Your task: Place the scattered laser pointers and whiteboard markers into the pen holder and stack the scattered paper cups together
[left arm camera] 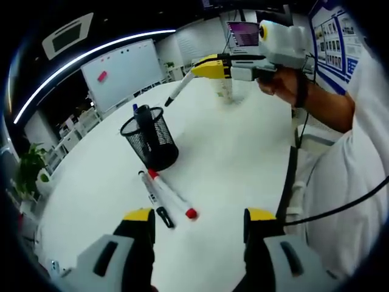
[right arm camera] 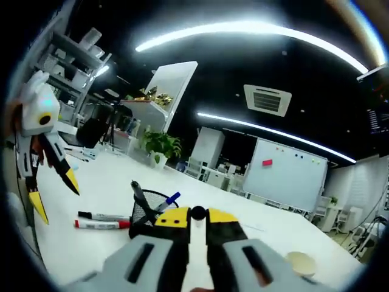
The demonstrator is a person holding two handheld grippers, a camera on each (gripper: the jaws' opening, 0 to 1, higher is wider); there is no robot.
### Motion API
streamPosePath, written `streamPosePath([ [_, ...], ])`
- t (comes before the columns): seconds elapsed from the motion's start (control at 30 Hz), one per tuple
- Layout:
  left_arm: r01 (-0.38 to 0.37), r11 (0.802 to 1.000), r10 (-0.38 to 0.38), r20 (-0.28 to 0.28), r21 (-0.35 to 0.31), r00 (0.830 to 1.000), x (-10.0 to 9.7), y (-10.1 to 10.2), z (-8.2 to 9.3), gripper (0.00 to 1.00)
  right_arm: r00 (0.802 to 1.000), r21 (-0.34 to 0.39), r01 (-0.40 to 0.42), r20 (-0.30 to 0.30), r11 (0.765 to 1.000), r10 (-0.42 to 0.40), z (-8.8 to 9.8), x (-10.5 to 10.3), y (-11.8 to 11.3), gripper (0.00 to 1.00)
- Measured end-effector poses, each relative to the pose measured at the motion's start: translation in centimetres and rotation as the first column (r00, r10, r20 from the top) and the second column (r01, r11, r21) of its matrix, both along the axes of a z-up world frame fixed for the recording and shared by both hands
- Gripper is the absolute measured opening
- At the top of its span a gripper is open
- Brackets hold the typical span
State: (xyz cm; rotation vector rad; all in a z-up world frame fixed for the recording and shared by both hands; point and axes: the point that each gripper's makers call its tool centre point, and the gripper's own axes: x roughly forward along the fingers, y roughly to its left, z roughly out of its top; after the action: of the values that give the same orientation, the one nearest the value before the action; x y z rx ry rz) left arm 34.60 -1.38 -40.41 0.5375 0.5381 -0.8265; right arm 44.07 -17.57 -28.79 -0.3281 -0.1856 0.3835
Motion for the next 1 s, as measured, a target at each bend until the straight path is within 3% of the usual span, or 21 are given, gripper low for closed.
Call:
streamPosePath([
  [0.37,-0.002,1.000,0.002,0.000,0.005,1.000,0.1,0.1,0.0,0.59,0.999,0.024,-0.031,0.020,0.999,0.030,1.3,-0.1,0.6,0.09],
  [0.57,-0.003,1.000,0.003,0.004,0.002,1.000,0.1,0.1,0.0,0.59,0.998,0.075,-0.067,0.011,0.995,0.067,1.4,-0.1,0.9,0.09],
  [1.0,-0.002,1.000,0.002,0.002,0.000,1.000,0.0,0.2,0.1,0.59,0.995,0.065,-0.097,0.023,0.993,0.096,1.7,-0.4,2.3,0.09],
])
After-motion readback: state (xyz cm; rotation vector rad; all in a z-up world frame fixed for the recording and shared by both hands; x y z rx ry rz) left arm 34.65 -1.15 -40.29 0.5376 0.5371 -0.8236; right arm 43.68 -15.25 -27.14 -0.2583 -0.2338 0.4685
